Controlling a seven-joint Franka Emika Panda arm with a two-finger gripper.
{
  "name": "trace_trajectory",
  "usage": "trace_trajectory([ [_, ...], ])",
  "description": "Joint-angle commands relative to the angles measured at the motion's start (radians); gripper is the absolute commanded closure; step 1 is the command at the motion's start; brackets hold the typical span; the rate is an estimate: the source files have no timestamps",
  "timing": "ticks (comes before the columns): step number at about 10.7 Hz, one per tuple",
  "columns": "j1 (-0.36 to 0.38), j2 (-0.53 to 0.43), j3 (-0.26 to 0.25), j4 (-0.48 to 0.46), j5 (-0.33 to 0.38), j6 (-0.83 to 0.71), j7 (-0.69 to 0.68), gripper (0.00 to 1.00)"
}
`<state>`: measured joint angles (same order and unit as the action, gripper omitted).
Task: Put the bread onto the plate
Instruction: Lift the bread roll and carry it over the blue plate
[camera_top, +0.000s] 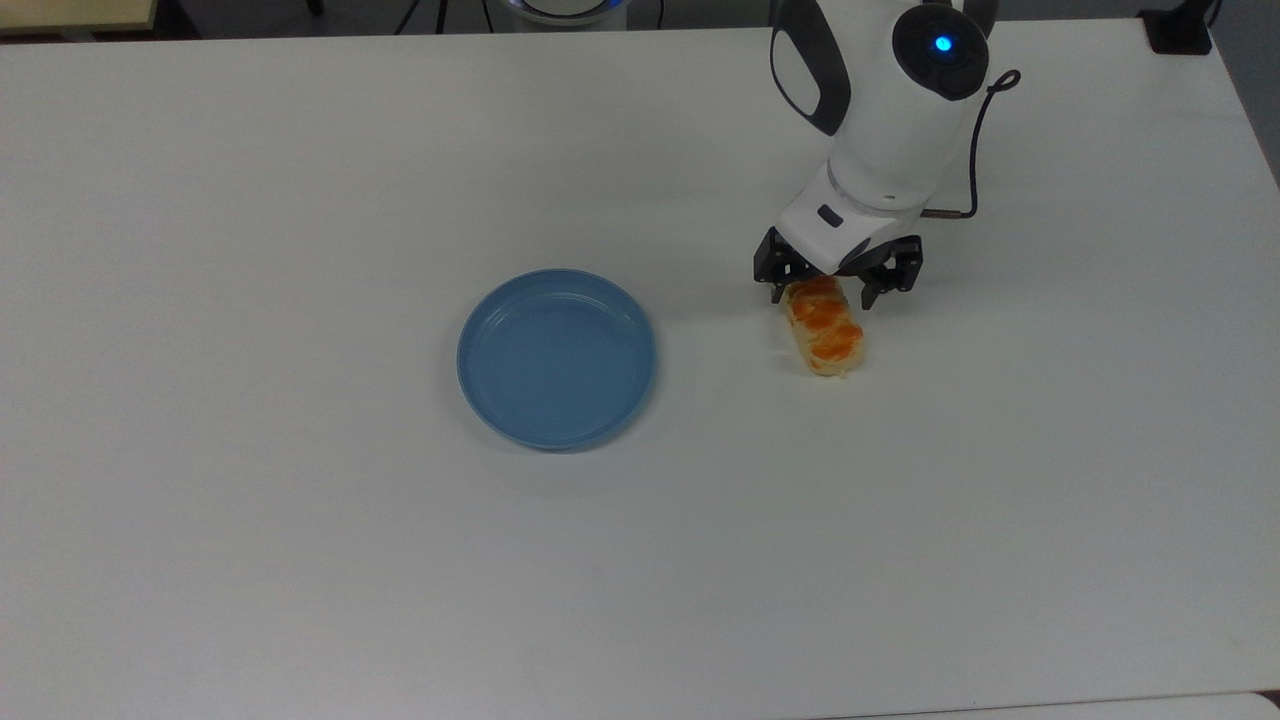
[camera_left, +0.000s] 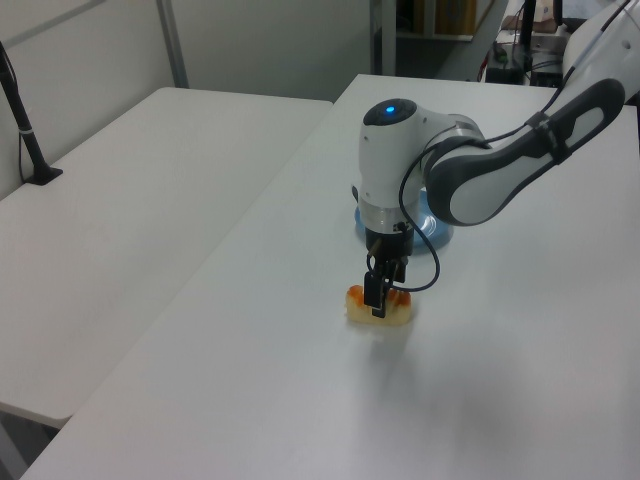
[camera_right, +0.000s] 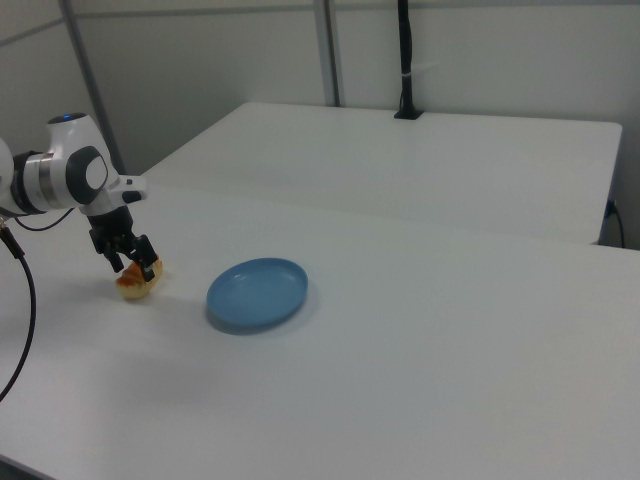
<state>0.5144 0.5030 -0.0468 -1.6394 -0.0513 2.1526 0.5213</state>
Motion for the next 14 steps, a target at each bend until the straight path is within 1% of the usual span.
trace_trajectory([
  [1,0.007,0.02,-0.004,0.003,-0.042,0.046,0.005,0.3],
  [2,0.009,0.02,-0.004,0.003,-0.044,0.049,-0.009,0.51],
  [3,0.012,0.019,-0.004,0.004,-0.044,0.049,-0.009,0.65],
  [4,0.015,0.012,-0.004,0.004,-0.044,0.047,-0.009,0.71],
  [5,0.013,0.003,-0.004,0.007,-0.045,0.044,-0.009,0.75],
  [7,-0.007,-0.038,-0.013,0.016,-0.048,0.026,-0.026,0.75],
  [9,-0.078,-0.079,-0.015,0.016,-0.048,-0.058,-0.12,0.74],
  [11,-0.166,-0.115,-0.015,0.013,-0.048,-0.109,-0.197,0.74],
  [13,-0.259,-0.132,-0.015,0.003,-0.05,-0.125,-0.291,0.73],
  [14,-0.29,-0.127,-0.015,-0.013,-0.059,-0.122,-0.328,0.73],
])
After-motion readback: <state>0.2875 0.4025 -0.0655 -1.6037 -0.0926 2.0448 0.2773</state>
